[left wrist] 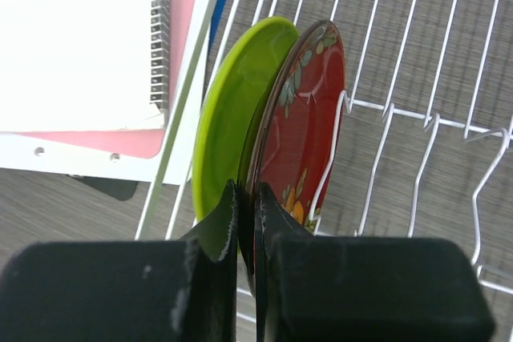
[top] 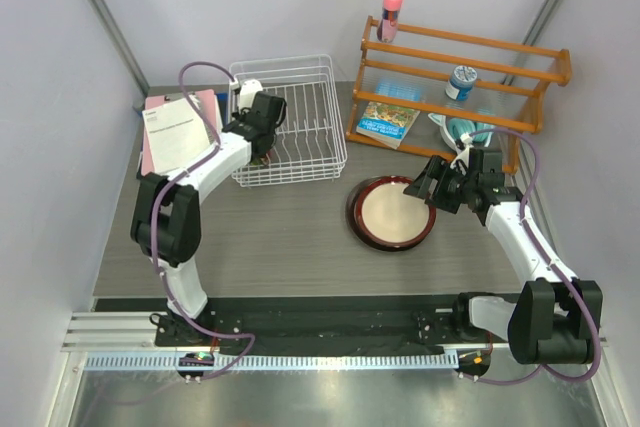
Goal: Unload the plates from the dish rack
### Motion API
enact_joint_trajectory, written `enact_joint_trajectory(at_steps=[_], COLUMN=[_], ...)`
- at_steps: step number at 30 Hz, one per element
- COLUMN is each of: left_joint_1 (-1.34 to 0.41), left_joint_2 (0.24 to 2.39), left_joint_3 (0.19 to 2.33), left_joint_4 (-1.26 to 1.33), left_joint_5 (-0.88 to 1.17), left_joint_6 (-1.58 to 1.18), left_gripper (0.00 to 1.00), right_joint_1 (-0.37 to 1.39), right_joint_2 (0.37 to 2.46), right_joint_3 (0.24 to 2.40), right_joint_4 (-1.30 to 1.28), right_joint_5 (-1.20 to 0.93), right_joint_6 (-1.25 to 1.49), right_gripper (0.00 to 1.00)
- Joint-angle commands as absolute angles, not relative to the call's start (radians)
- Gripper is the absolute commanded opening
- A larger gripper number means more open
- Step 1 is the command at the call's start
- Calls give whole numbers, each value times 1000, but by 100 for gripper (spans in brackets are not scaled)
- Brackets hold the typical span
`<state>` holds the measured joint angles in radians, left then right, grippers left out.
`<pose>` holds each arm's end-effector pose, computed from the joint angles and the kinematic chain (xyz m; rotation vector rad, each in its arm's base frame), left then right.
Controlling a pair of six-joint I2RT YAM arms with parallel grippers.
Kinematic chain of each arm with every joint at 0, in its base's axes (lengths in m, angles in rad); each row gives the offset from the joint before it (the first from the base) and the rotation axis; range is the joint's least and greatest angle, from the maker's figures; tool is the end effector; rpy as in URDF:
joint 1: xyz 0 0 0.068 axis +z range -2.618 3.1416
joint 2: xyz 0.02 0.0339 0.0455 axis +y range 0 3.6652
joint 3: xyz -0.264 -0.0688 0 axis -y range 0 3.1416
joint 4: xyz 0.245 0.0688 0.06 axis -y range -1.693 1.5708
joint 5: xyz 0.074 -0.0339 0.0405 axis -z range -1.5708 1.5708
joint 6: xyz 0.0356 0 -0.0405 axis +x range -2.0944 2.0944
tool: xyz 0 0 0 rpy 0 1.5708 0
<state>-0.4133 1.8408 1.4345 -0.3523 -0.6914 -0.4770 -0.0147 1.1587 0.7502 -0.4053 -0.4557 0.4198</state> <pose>0.3872 -0.1450 0.2565 -0.3954 2.1070 0.2964 0.2359 0.0122 0.2361 0.3000 2.3818 0.7342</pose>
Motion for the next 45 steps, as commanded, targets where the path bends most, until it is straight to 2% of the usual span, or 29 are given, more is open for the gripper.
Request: enact_joint_trajectory(at_steps=[1, 11, 17, 23, 28, 32, 39, 45], left_joint_1=[-437, -509, -544, -558, -566, -584, -624, -658], left_joint_2=[1712, 1626, 1505, 1399, 1310, 1287, 1273, 1270], left_joint_3=[1512, 1536, 1516, 1459, 1338, 1254, 1152, 1105], left_joint_4=[-357, -425, -489, -522, -422, -336, -131, -40], left_joint_5=[-805, -908, -828, -594, -288, -126, 78, 115], left_joint_6=[-422, -370, -425, -523, -636, -709, -822, -867], left_gripper=[0, 0, 0, 0, 0, 0, 0, 0], right_joint_1=[-11, -11, -11, -11, -3, 32, 156, 270], right_joint_2=[1132, 1108, 1017, 965, 960, 965, 1029, 1120], right_joint_3=[793, 807, 830, 844, 810, 776, 736, 732], right_joint_4=[-403, -419, -431, -399, -249, -141, -29, 44], right_joint_5=[-460, -465, -488, -554, -663, -689, -628, -571], right_joint_6=[405, 405, 406, 445, 557, 630, 686, 706], right_gripper=[76, 76, 77, 78, 78, 77, 77, 77])
